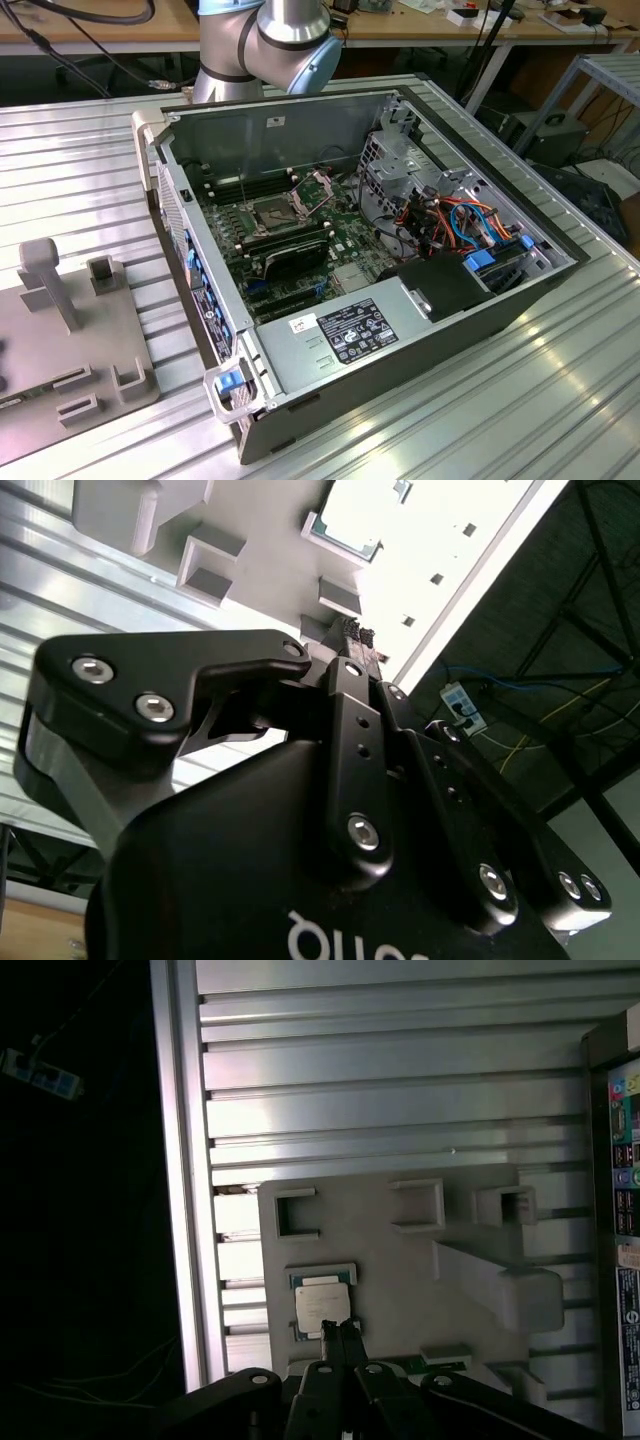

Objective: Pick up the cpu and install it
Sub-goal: 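Reach for the cpu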

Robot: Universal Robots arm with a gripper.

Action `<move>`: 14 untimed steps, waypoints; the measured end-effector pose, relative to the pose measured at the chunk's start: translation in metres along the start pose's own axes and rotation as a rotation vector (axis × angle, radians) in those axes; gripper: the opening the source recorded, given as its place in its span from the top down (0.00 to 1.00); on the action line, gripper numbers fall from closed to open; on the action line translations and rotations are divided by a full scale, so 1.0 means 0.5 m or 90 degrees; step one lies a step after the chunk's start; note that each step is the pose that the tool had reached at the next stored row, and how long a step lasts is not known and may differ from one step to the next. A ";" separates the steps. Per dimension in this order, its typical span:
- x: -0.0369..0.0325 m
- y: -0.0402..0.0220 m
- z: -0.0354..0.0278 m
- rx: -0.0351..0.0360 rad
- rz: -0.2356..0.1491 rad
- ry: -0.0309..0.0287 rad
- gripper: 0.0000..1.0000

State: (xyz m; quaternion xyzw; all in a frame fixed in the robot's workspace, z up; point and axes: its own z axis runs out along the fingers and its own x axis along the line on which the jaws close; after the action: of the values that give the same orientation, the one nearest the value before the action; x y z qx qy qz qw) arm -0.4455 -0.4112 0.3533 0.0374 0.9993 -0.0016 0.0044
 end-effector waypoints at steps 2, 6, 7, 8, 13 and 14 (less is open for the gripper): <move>0.000 0.000 0.005 0.0001 0.000 0.0002 0.89; 0.000 0.000 0.025 0.0001 0.000 0.0001 0.89; 0.000 0.000 0.029 0.0000 0.000 0.0001 0.89; 0.001 0.000 0.035 0.0001 0.000 0.0001 0.89; 0.001 0.000 0.056 0.0002 0.000 0.0001 0.89; 0.001 0.000 0.059 0.0002 0.000 0.0001 0.89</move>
State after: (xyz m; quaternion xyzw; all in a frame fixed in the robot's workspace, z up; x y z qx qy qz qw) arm -0.4459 -0.4112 0.3239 0.0374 0.9993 -0.0017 0.0043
